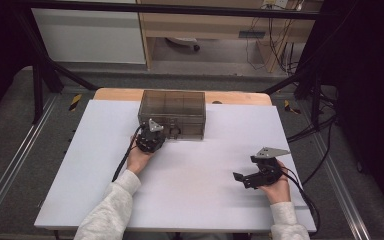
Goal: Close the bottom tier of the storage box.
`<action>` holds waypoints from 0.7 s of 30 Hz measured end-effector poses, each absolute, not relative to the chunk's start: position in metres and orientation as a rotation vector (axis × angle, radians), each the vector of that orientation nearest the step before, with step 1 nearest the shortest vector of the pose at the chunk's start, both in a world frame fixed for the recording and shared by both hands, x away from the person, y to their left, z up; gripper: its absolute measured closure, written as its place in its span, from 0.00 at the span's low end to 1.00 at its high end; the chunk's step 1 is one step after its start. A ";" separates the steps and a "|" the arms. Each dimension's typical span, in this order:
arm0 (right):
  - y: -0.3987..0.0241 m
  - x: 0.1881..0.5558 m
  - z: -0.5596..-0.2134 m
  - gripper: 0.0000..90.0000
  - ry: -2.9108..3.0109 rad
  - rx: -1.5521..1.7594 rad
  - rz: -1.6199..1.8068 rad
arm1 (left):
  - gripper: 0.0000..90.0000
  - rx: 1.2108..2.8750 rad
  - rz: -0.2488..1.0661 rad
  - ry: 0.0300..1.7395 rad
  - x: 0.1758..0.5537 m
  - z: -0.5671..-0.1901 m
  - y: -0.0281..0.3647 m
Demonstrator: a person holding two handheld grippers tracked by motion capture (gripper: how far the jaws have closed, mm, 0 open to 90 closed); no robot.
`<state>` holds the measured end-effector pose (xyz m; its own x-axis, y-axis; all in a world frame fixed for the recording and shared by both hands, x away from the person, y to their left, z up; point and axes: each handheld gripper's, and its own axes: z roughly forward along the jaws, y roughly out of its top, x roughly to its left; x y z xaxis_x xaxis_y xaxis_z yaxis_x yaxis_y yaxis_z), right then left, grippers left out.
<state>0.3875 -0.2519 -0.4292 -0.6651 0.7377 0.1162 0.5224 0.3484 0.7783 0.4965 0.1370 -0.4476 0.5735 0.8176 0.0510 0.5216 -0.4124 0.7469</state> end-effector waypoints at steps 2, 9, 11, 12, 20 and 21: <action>-0.252 0.387 -0.429 0.00 2.359 1.129 1.215 | 1.00 2.105 0.545 1.065 0.497 -0.448 0.137; -0.252 0.387 -0.429 0.00 2.359 1.129 1.217 | 1.00 2.107 0.545 1.068 0.500 -0.448 0.137; -0.252 0.388 -0.429 0.00 2.360 1.131 1.216 | 1.00 2.105 0.547 1.073 0.501 -0.448 0.137; -0.252 0.387 -0.429 0.00 2.361 1.134 1.216 | 0.99 2.105 0.547 1.074 0.502 -0.448 0.137; -0.252 0.388 -0.429 0.00 2.361 1.131 1.217 | 1.00 2.095 0.553 1.080 0.504 -0.449 0.137; -0.252 0.388 -0.429 0.00 2.361 1.130 1.218 | 1.00 2.094 0.553 1.082 0.504 -0.449 0.137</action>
<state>0.3876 -0.2518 -0.4293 -0.6660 0.7364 0.1189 0.5239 0.3482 0.7774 0.5042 0.1372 -0.4494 0.5589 0.8276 0.0513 0.5261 -0.4018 0.7496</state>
